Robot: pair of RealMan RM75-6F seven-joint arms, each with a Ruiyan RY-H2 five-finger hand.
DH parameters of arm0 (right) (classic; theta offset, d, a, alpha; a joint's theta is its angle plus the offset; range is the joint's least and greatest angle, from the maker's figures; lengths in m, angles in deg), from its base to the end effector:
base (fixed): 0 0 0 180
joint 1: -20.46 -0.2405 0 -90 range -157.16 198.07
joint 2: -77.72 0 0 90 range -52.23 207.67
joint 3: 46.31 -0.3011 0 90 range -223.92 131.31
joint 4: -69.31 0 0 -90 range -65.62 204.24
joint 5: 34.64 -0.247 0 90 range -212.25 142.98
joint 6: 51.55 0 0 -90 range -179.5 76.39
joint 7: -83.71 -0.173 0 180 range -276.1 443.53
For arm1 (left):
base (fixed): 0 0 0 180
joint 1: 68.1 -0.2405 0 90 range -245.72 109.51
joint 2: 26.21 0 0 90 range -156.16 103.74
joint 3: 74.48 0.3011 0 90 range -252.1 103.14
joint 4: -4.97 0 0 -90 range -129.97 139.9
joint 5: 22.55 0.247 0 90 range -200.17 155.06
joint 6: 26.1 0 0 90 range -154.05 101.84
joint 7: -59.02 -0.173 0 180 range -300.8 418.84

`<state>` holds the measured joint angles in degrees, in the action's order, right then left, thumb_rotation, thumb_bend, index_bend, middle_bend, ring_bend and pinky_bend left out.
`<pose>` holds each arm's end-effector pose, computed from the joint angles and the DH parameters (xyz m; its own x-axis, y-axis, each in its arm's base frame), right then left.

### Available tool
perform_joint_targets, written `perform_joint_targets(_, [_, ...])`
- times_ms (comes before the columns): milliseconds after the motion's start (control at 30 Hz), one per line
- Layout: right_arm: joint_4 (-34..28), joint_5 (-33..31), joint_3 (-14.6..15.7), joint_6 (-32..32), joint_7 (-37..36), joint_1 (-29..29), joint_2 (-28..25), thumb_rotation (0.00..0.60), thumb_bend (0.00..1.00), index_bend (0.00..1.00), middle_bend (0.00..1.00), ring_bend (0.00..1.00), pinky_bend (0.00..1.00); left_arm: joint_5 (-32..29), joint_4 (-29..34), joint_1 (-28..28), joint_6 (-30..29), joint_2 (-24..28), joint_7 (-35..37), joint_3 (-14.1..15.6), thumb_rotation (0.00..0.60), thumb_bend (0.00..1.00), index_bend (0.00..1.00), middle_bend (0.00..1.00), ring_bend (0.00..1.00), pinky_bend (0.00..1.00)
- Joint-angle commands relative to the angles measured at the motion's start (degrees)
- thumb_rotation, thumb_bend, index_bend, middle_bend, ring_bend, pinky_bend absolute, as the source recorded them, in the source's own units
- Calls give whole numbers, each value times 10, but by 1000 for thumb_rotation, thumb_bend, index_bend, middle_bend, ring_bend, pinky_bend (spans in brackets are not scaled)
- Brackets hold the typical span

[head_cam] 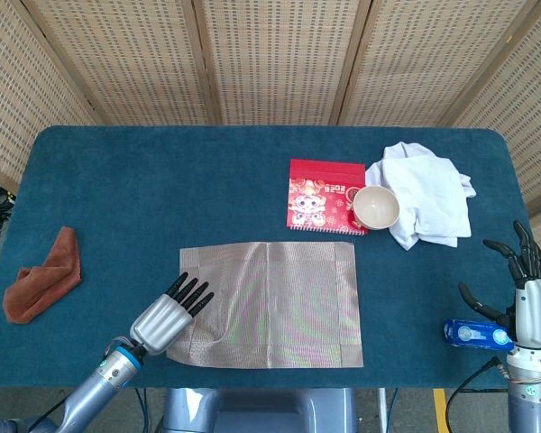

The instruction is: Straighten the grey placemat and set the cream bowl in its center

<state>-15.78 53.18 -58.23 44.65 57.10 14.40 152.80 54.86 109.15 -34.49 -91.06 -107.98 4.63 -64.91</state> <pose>-0.3394 -0.2523 0.1445 -0.1584 0.2867 0.9448 -0.9754 -0.1939 -0.1047 -0.1972 0.2485 -0.0592 0.8495 0.0682 0.5231 0.4362 -0.6484 -0.6239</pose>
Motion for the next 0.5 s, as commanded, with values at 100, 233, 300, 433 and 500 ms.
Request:
perform_joint_targets(100, [-1,2,1,2,3,0,0,600,383,278,36,0,0,15,17,-7,-6,18,19,0,600,214,0,0,0,0])
perform_joint_targets(233, [-3,7,4,6,10,1,2,600,384,278,36,0,0,36,38,-19,-19,46,57,7,600,199,0,0,0,0])
perform_joint_targets(300, [-3,10,6,7,12,1,3,600,384,279,36,0,0,46,48,-27,-27,61,76,10,600,199,0,0,0,0])
perform_joint_targets(433, [-3,15,9,8,18,1,5,600,384,278,36,0,0,68,60,-48,-57,82,112,13,600,199,0,0,0,0])
perform_joint_targets(500, [-2,17,11,7,23,0,7,600,384,278,36,0,0,82,58,-63,-83,89,132,10,600,199,0,0,0,0])
